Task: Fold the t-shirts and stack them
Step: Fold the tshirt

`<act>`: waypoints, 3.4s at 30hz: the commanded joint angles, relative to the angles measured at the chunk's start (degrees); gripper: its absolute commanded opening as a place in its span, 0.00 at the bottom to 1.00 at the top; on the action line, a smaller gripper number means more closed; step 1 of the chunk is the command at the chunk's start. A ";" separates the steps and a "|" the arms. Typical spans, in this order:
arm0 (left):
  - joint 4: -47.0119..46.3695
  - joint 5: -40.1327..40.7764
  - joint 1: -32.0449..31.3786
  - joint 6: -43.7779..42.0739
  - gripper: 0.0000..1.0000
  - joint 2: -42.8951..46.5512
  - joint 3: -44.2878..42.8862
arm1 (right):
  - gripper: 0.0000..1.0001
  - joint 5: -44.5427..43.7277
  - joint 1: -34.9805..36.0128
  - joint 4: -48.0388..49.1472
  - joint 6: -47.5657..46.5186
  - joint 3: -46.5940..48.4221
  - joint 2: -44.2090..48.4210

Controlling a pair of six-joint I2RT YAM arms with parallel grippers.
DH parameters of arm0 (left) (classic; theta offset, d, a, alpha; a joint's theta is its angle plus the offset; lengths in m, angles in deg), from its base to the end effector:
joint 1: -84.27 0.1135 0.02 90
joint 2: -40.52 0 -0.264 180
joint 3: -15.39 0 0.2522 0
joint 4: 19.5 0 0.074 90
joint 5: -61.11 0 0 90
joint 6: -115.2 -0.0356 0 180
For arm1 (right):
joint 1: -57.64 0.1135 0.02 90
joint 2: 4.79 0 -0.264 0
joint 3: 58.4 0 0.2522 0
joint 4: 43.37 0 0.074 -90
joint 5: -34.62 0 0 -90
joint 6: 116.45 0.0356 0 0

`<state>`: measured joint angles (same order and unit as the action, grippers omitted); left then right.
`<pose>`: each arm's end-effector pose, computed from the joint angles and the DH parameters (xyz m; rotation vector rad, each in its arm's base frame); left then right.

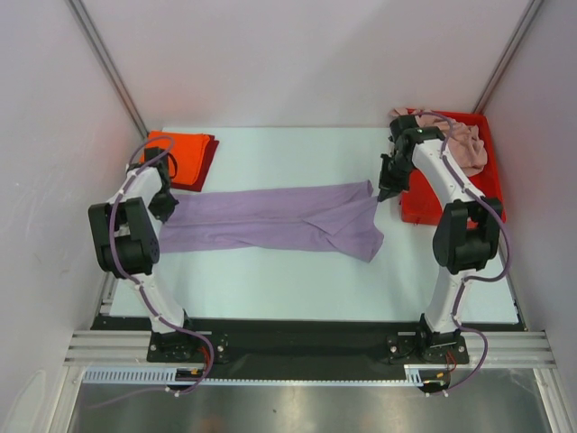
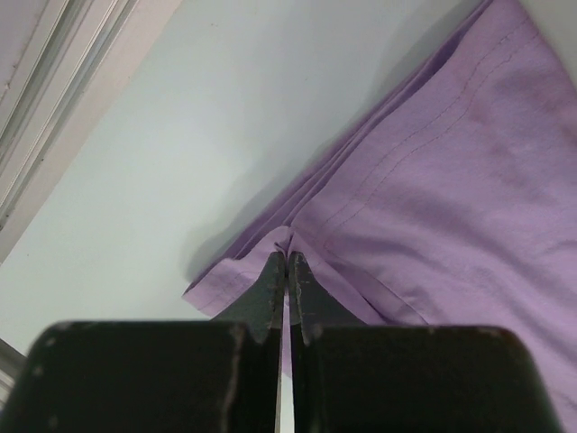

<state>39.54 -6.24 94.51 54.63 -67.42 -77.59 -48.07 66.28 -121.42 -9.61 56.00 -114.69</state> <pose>0.3660 0.0801 0.1968 -1.0108 2.5731 0.4810 0.3871 0.0634 0.2767 0.1792 2.8719 0.2710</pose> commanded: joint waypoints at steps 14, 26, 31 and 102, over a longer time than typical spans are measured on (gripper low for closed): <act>-0.19 -0.51 -0.40 -1.22 0.12 -3.59 -5.59 | 0.00 -2.30 -0.38 1.54 -1.02 10.80 -9.70; 2.62 1.60 -1.71 -1.92 0.59 5.19 -5.42 | 0.00 -3.18 -0.47 -0.83 -1.11 32.85 -26.31; 2.72 -0.06 -1.71 -1.75 0.60 11.08 -0.60 | 0.00 -2.92 -0.47 0.56 -1.28 33.40 -26.68; -7.84 -13.52 6.72 1.42 0.12 9.51 20.33 | 0.05 -3.17 -2.58 35.83 14.45 -47.47 15.25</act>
<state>32.37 -21.76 100.10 56.25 -56.45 -56.17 -49.97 64.51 -84.24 4.64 8.07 -98.98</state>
